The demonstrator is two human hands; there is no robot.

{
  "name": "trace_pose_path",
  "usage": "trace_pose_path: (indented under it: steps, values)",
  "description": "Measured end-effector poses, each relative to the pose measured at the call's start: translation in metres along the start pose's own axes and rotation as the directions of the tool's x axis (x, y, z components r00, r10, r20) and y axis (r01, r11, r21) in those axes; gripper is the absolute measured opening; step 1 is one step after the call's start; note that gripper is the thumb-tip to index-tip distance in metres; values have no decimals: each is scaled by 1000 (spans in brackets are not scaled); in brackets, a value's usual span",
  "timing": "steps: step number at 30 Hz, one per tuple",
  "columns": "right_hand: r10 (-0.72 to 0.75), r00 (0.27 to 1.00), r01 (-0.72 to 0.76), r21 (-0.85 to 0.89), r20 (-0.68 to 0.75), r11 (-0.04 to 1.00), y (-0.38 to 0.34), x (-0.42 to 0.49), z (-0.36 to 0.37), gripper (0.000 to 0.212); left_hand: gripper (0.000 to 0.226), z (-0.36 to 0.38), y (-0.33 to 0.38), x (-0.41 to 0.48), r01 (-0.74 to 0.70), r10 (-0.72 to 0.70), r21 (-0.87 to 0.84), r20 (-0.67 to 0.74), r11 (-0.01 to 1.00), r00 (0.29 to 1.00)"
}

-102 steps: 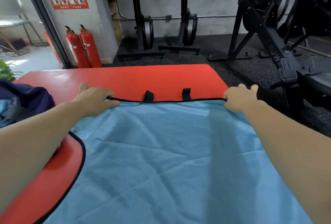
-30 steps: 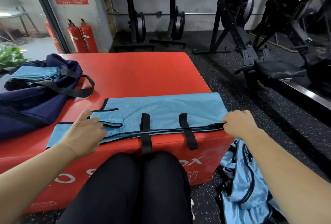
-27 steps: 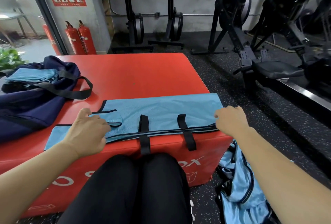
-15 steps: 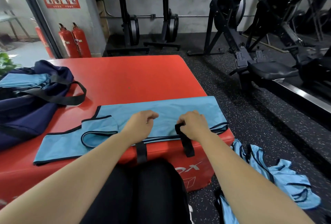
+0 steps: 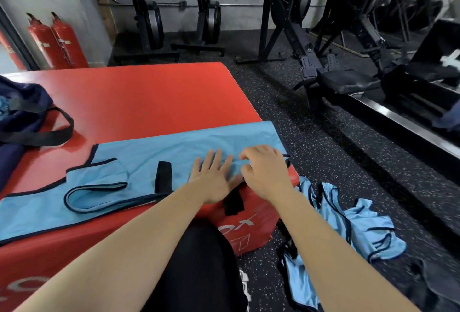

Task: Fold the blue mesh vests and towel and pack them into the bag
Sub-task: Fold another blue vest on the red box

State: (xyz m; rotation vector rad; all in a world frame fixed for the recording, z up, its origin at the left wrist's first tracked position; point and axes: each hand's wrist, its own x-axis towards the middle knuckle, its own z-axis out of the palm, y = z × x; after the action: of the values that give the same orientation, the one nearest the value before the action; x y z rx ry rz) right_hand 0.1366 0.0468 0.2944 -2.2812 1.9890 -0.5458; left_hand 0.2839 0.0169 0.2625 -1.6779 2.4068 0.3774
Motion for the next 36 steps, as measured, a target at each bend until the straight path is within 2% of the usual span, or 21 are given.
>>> trace_pose_path:
  steps: [3, 5, 7, 9, 11, 13, 14, 15, 17, 18, 20, 21, 24, 28, 30, 32, 34, 36]
  values:
    - [30, 991, -6, -182, 134, 983, -4, 6, 9, 47, 64, 1, 0, -3, -8, 8, 18, -17, 1000, 1000]
    - [124, 990, -102, -282, 62, 954, 7, -4, 13, 37, 61, 2, -1, -5, -14, 14, 11, -29, 1000, 999]
    - [237, 970, -243, -298, -58, 923, 22, -19, 10, 31, 62, 4, -1, -4, -22, 23, 31, -34, 999, 999]
    - [401, 913, -402, -324, -73, 856, 36, -28, 3, 31, 64, 5, -2, -2, -28, 30, 54, -32, 998, 999]
    - [489, 864, -500, -317, -119, 806, 43, -26, -3, 33, 66, 5, -1, -2, -31, 32, 61, -23, 998, 999]
    - [418, 881, -466, -249, -222, 849, 29, -15, -11, 35, 67, 4, 0, -4, -30, 31, 50, -18, 998, 999]
    - [336, 907, -392, -221, -253, 893, 18, -5, -11, 34, 67, 3, 1, -4, -28, 29, 34, -17, 999, 999]
    - [243, 941, -290, -195, -236, 937, 6, 7, -8, 33, 69, 2, 2, -5, -26, 26, 19, -13, 999, 1000]
    - [116, 992, -119, -80, -50, 990, -13, 27, 6, 40, 74, 0, 3, -5, -15, 16, -10, 15, 1000, 1000]
    - [110, 990, -108, -22, 88, 994, -17, 33, 14, 50, 78, -1, 2, -7, -6, 7, -20, 27, 1000, 1000]
    - [166, 937, -175, 1, 307, 985, -12, 35, 32, 66, 86, -6, -3, -13, 22, -23, 21, 33, 1000, 999]
    - [196, 917, -191, -49, 349, 980, -6, 33, 42, 69, 90, -8, -7, -18, 41, -43, 73, 34, 997, 999]
    - [207, 923, -159, -167, 326, 973, 3, 27, 55, 71, 93, -17, -26, -34, 113, -120, 215, 21, 970, 993]
    - [217, 902, -147, -206, 372, 967, -2, 31, 48, 73, 60, -41, -64, -51, 200, -176, 318, -105, 927, 979]
    - [238, 890, -144, -257, 388, 956, -8, 33, 43, 73, 46, -53, -89, -57, 266, -243, 159, -151, 951, 958]
    - [234, 903, -126, -297, 362, 946, -20, 33, 38, 72, 40, -58, -109, -65, 278, -294, -153, -100, 948, 950]
    - [189, 923, -95, -277, 336, 956, -39, 34, 36, 70, 30, -56, -119, -72, 225, -273, -363, -85, 904, 958]
    - [131, 936, -61, -217, 327, 974, -61, 34, 34, 69, 13, -52, -118, -79, 162, -252, -460, -140, 873, 958]
